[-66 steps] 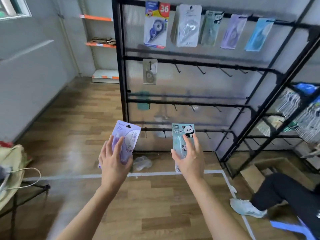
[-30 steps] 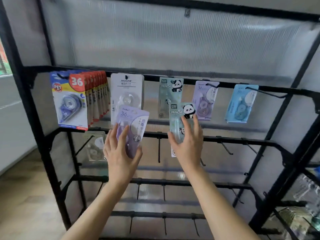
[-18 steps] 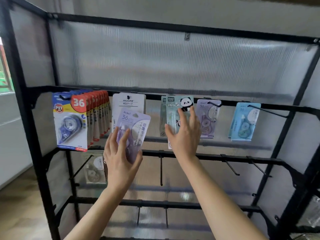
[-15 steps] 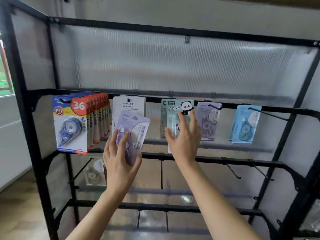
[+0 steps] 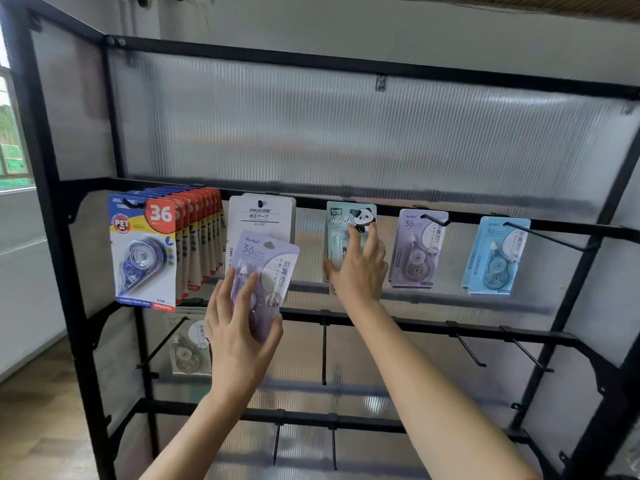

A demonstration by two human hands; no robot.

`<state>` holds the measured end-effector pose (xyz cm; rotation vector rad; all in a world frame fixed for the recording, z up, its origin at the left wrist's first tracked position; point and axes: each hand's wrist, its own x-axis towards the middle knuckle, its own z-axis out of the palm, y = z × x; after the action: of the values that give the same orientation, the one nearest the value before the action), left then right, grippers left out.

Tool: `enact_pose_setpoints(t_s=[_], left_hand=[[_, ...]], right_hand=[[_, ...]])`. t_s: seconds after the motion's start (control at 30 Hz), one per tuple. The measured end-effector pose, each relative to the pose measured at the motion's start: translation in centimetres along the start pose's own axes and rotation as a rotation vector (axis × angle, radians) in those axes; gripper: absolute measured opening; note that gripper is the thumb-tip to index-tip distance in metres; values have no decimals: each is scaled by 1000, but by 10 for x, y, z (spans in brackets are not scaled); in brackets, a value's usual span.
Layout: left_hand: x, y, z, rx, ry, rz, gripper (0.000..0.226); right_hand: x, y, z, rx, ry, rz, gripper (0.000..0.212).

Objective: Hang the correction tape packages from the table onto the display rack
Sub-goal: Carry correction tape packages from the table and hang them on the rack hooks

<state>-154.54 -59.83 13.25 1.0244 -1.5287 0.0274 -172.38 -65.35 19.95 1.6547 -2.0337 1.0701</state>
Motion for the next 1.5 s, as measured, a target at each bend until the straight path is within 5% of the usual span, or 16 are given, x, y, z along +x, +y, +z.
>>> enact_pose_setpoints(t_s=[0.3, 0.5, 0.7, 0.9, 1.23, 1.5], left_hand=[[-5, 4, -8, -22, -51, -29, 68], [-16, 9, -14, -65, -117, -31, 68], [-36, 26, -5, -128, -170, 16, 75], [-47, 46, 10, -149, -167, 84, 80], [-45, 68, 40, -54, -255, 217, 76], [-50, 49, 77, 258, -449, 160, 69]], right_hand=[[-4, 20, -2, -2, -134, -115, 89], [-48, 23, -17, 376, 42, -127, 56], [-96, 24, -37, 808, -295, -76, 22], [-109, 30, -54, 1015, -337, -54, 23], [-84, 75, -91, 945, -192, -7, 31], [-36, 134, -123, 858, -13, 108, 30]])
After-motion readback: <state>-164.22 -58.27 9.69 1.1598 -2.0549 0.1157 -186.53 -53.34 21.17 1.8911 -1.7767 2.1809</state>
